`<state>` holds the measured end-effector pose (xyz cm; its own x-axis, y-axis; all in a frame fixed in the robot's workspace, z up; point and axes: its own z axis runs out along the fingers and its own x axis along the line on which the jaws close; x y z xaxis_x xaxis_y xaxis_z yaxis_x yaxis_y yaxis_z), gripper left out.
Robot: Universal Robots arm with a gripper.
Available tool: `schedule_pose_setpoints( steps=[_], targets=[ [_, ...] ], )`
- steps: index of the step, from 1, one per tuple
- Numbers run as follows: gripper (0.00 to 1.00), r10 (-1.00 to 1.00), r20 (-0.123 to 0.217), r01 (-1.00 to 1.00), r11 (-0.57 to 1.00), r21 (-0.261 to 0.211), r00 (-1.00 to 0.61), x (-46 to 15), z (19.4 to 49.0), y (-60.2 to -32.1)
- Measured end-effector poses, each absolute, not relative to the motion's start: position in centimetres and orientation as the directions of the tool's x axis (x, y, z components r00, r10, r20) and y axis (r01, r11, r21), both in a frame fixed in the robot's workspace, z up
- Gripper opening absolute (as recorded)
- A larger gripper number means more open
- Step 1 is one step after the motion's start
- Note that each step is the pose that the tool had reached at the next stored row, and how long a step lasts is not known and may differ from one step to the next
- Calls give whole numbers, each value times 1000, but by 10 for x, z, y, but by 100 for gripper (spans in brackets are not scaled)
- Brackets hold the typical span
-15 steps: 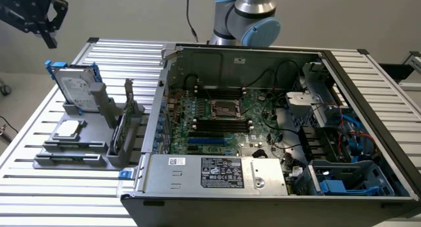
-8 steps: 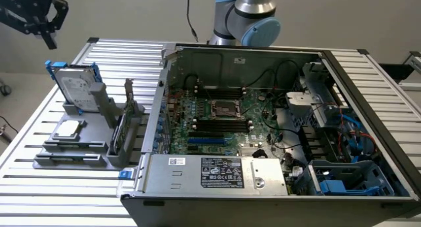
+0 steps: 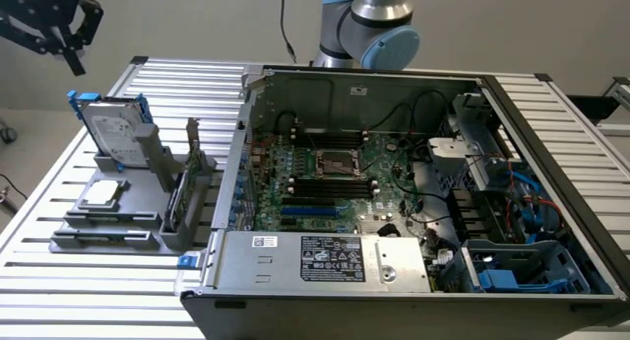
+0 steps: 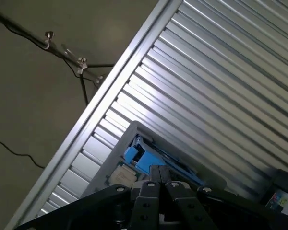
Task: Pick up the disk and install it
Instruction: 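Pick up the disk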
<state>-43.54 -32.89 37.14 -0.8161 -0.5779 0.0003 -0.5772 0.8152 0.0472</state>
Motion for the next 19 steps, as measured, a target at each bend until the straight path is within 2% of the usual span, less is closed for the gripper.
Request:
schedule_pose_setpoints(
  steps=[19],
  targets=[
    [11,-820,0,-820,571,47,-572,-435,365,-329]
  ],
)
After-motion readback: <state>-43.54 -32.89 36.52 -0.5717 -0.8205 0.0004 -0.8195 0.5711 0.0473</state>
